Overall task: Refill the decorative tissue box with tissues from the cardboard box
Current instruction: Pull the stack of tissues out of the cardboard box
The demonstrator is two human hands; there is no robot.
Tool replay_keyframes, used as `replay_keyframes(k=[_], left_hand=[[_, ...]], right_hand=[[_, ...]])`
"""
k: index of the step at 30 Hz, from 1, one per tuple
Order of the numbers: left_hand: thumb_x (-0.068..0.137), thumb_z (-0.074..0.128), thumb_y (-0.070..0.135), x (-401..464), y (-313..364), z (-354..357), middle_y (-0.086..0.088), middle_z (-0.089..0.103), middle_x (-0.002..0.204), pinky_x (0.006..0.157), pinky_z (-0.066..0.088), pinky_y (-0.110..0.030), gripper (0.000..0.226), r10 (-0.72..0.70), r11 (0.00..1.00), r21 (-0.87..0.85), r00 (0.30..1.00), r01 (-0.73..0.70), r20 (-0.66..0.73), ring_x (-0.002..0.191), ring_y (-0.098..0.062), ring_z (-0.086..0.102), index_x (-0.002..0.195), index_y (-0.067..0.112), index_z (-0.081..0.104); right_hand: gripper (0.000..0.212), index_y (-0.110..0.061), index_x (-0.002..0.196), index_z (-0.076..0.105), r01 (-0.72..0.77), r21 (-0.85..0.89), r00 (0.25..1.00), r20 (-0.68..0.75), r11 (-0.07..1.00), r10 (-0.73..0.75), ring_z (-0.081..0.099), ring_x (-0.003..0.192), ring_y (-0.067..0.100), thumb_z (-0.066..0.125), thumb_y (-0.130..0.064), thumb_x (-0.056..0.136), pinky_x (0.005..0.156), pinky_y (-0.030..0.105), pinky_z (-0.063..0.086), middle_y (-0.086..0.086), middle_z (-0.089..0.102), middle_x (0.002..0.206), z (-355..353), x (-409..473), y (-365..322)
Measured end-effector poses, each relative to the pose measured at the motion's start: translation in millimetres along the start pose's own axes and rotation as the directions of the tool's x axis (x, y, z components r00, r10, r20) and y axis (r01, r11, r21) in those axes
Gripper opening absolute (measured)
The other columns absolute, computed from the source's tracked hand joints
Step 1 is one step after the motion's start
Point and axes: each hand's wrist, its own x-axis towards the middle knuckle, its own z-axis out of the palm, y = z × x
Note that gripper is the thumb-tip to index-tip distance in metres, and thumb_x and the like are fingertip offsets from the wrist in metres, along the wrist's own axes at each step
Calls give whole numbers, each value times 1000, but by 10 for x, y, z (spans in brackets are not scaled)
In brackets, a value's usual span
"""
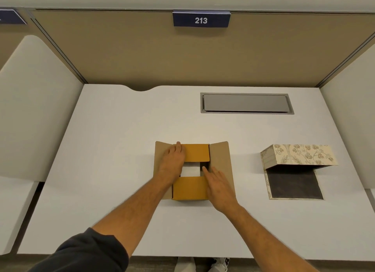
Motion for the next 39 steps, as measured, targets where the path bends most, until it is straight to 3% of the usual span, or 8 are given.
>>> replay_keyframes(k=[3, 7, 13, 17, 21, 29, 35, 39], left_hand=[[88, 61, 3, 18, 44, -91, -17, 51, 144, 102, 48, -43, 54, -25, 998, -54, 1000, 26, 17, 121, -33, 57, 140, 7, 47], [89, 51, 5, 113, 4, -338, -7, 70, 98, 84, 48, -38, 23, -74, 991, -109, 997, 76, 26, 88, -25, 67, 106, 14, 63], [97, 47, 5, 298, -132, -460, -13, 68, 110, 74, 54, -39, 32, -238, 896, -404, 967, 183, -88, 90, -30, 67, 126, 7, 58], [88, 55, -7, 384, -159, -470, -11, 51, 115, 69, 54, -37, 26, -401, 782, -583, 893, 219, -204, 91, -24, 57, 110, 7, 56], [90, 52, -9, 416, -138, -453, -12, 60, 100, 70, 55, -38, 17, -388, 795, -567, 899, 215, -203, 87, -23, 58, 92, 5, 61], [97, 51, -1, 189, 71, -237, -12, 57, 139, 99, 53, -39, 41, -231, 825, -539, 972, 169, -47, 119, -28, 59, 137, 7, 53], [98, 56, 15, -177, 453, 78, -3, 5, 169, 118, 19, -23, 78, -234, 588, -765, 961, 262, 148, 153, -20, 18, 160, 11, 8], [90, 63, 13, -272, 571, 374, -6, 24, 161, 118, 36, -40, 81, -351, 344, -853, 897, 392, 270, 145, -26, 35, 157, 15, 17]], right_hand=[[57, -17, 154, 32, -7, 171, 999, -30, 985, 12, 46, 133, 21, 50, -15, 100, 112, 34, 37, 5, 52, 145, -95, -41, -32], [40, -23, 139, 52, -54, 316, 998, -23, 947, 64, 54, 104, 8, 48, -34, 101, 94, 28, 50, -4, 64, 114, -296, -146, -170], [26, -15, 103, 71, -99, 342, 988, 142, 935, 53, 63, 77, 10, 47, -25, 101, 74, 31, 56, -2, 71, 88, -331, -173, -244], [27, -16, 119, 66, -120, 208, 948, 313, 971, 50, 66, 87, 17, 51, -12, 97, 78, 29, 57, 5, 70, 104, -249, -151, -181], [37, -16, 129, 60, -111, 114, 911, 408, 987, 55, 62, 107, 20, 54, -8, 94, 91, 31, 54, 6, 64, 123, -156, -133, -170], [58, -12, 151, 34, -236, 124, 890, 426, 964, 163, 46, 136, 25, 53, -12, 97, 111, 35, 42, 7, 43, 152, -59, 29, -149], [71, -13, 154, 22, -416, 267, 880, 359, 869, 311, 43, 139, 26, 60, -23, 95, 111, 37, 41, 7, 35, 157, 108, 305, -206], [61, -13, 150, 30, -513, 423, 852, 355, 747, 385, 44, 138, 28, 59, -26, 97, 112, 40, 39, 9, 42, 154, 207, 427, -190]])
